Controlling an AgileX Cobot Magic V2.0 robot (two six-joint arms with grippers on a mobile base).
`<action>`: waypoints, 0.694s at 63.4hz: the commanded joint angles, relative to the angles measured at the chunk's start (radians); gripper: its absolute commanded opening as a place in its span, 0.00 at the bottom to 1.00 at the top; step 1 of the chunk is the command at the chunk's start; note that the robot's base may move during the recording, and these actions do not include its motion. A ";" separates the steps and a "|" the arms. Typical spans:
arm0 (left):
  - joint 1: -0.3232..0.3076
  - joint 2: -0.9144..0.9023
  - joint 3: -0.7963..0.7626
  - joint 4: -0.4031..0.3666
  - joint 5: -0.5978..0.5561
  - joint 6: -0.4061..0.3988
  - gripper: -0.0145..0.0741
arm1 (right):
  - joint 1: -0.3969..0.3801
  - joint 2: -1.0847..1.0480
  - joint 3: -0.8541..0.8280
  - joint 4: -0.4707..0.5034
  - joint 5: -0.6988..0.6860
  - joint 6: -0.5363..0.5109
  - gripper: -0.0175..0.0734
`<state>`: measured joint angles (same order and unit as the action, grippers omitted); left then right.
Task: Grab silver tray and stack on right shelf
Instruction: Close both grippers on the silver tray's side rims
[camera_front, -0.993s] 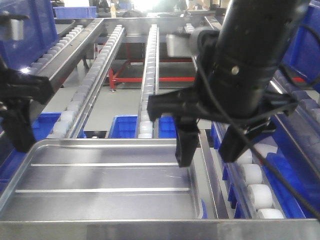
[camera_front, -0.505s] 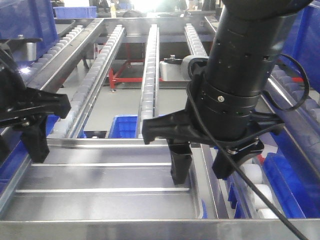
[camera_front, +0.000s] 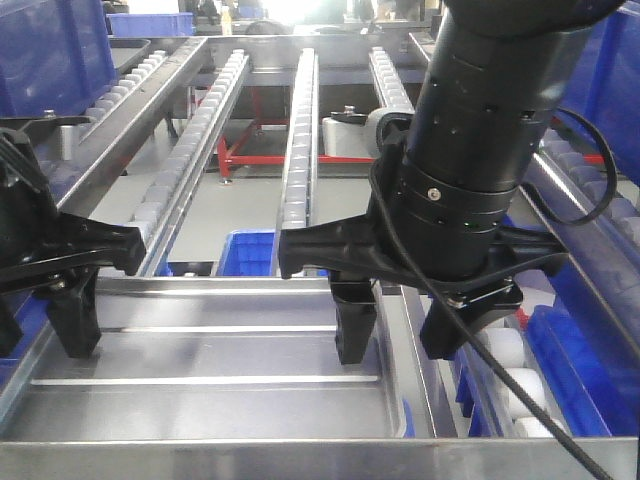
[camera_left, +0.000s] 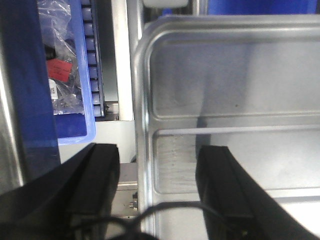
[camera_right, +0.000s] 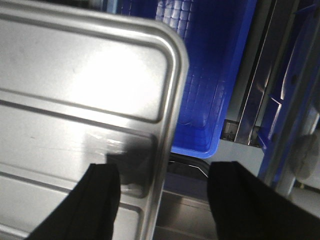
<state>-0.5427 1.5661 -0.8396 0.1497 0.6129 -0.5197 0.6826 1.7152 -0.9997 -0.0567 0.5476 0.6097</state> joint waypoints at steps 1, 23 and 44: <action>0.001 -0.030 -0.019 -0.005 -0.030 -0.020 0.46 | -0.002 -0.026 -0.029 -0.006 -0.033 0.004 0.73; 0.001 -0.030 -0.019 -0.005 -0.044 -0.030 0.46 | -0.002 0.042 -0.029 -0.006 -0.029 0.004 0.73; 0.001 -0.030 -0.019 -0.005 -0.038 -0.030 0.18 | -0.002 0.041 -0.029 -0.006 -0.024 0.004 0.37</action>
<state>-0.5409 1.5685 -0.8396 0.1411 0.5966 -0.5420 0.6840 1.7659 -1.0175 -0.0330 0.5435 0.6163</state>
